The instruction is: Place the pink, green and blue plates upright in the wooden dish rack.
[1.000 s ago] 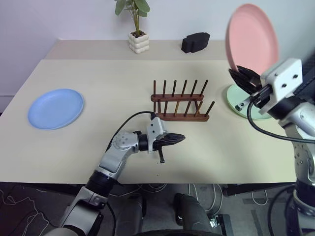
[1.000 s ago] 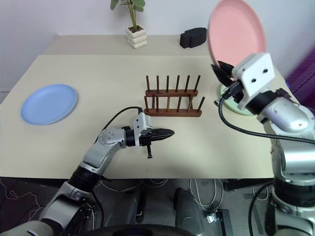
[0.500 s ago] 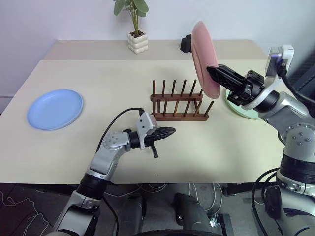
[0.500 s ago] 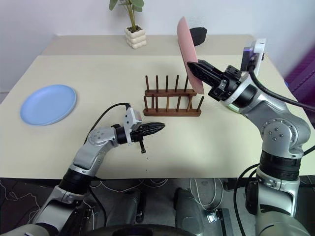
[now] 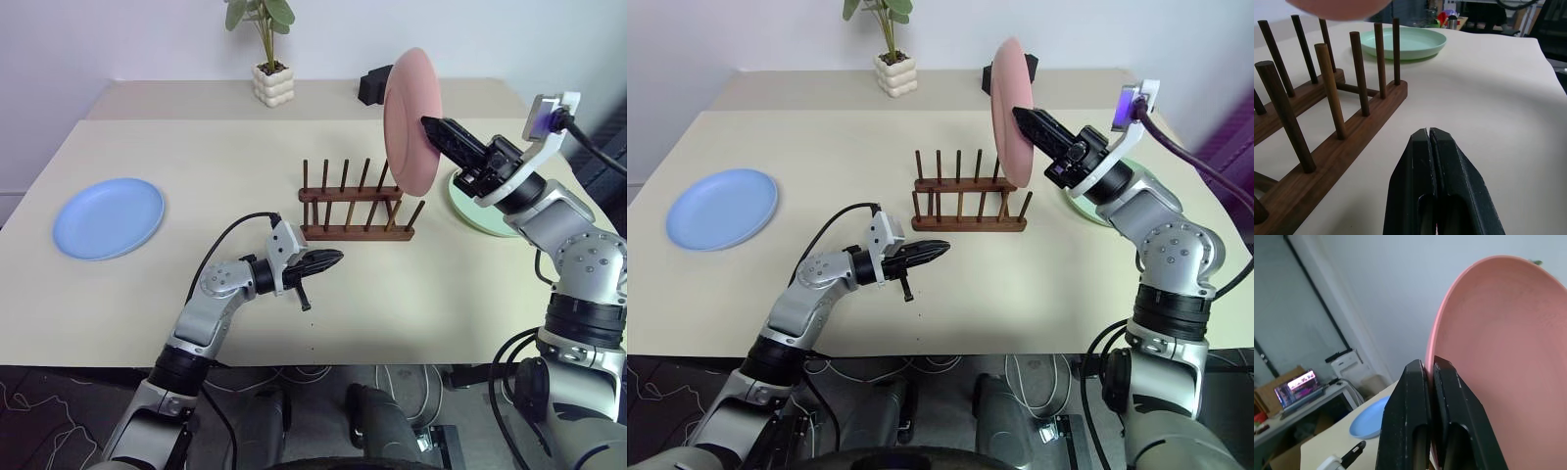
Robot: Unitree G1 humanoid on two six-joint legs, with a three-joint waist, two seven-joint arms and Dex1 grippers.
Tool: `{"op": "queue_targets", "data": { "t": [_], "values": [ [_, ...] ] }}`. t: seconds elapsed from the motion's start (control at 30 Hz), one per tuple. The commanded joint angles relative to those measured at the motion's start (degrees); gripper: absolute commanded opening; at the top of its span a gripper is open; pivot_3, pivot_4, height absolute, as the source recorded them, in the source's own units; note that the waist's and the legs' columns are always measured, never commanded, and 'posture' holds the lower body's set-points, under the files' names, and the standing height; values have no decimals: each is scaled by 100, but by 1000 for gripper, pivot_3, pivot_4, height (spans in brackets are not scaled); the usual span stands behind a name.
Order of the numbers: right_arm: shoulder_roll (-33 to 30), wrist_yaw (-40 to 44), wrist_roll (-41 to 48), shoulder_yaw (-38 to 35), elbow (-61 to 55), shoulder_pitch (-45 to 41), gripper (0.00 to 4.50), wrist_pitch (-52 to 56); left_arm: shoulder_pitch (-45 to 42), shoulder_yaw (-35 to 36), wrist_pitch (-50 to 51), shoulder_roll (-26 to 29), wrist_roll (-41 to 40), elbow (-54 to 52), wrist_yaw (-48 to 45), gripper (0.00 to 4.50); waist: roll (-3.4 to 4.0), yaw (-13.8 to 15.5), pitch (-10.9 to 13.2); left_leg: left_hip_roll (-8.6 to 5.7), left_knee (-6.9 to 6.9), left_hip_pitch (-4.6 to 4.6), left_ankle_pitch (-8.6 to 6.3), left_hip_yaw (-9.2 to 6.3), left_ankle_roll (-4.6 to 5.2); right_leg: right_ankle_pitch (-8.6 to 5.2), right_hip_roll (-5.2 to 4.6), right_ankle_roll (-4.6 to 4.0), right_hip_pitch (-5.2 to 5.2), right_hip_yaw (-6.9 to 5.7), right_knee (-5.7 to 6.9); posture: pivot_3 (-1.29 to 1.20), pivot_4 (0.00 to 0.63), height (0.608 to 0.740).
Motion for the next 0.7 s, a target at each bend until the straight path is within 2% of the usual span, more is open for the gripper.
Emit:
{"op": "queue_targets", "data": {
  "t": [0.03,0.63,0.7],
  "values": [
    [15,-84,241,-272,32,-217,61,-39,13,60,-86,6,-58,-217,12,0,1,-1,1,0,0,0,0,0,0,0,0,0,0,0,0,0,150,736],
    [206,-415,494,-538,472,-96,61,4,105,26,-150,16,-7,-232,66,0,6,-10,4,0,0,0,-1,2,2,0,0,1,-1,1,0,0,150,736],
    [243,-453,479,-554,474,-55,639,-8,115,18,-156,14,-4,-234,64,0,7,-10,4,1,0,0,-1,2,2,0,0,1,-1,1,0,0,150,736]
  ]
}}
